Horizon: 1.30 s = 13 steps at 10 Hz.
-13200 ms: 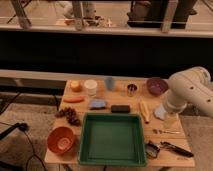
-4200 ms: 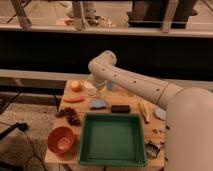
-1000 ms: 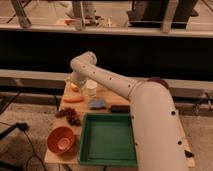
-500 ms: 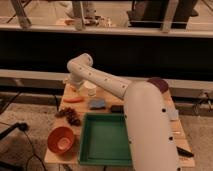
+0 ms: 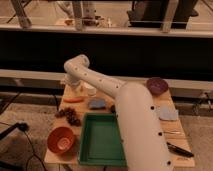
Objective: Place apple in red bowl
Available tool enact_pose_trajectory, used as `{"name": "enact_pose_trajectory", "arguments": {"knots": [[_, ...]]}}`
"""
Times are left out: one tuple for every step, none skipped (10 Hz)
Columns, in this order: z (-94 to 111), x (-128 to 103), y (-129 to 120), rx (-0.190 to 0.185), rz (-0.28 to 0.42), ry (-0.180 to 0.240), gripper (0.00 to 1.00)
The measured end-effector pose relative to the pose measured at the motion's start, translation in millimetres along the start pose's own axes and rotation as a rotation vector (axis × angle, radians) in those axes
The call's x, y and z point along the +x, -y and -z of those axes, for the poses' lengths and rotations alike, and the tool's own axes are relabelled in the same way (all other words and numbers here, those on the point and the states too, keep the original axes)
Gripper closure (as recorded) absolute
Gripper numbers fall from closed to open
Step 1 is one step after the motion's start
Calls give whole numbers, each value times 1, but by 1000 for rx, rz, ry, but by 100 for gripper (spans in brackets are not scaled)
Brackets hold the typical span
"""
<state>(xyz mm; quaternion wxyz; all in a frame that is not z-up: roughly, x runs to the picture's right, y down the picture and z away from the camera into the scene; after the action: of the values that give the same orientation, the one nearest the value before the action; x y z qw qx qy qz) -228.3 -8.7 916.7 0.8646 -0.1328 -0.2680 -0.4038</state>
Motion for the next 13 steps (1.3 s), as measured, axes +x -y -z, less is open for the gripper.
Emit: {"name": "enact_pose_trajectory", "arguments": {"knots": [[-7, 0, 5, 1, 1, 7, 20], [-12, 1, 7, 0, 2, 10, 20], [-16, 0, 10, 1, 5, 13, 20], [-19, 1, 14, 2, 10, 16, 20], [-22, 4, 16, 3, 12, 16, 20], [-23, 8, 17, 4, 13, 13, 20], [-26, 11, 19, 6, 16, 10, 20], [-28, 16, 21, 6, 18, 5, 20], [-31, 20, 21, 4, 18, 0, 20], [-34, 22, 21, 3, 18, -2, 20], [-39, 26, 20, -3, 16, -6, 20], [-41, 28, 20, -5, 16, -8, 20], [-44, 31, 18, -9, 15, -11, 20]]}}
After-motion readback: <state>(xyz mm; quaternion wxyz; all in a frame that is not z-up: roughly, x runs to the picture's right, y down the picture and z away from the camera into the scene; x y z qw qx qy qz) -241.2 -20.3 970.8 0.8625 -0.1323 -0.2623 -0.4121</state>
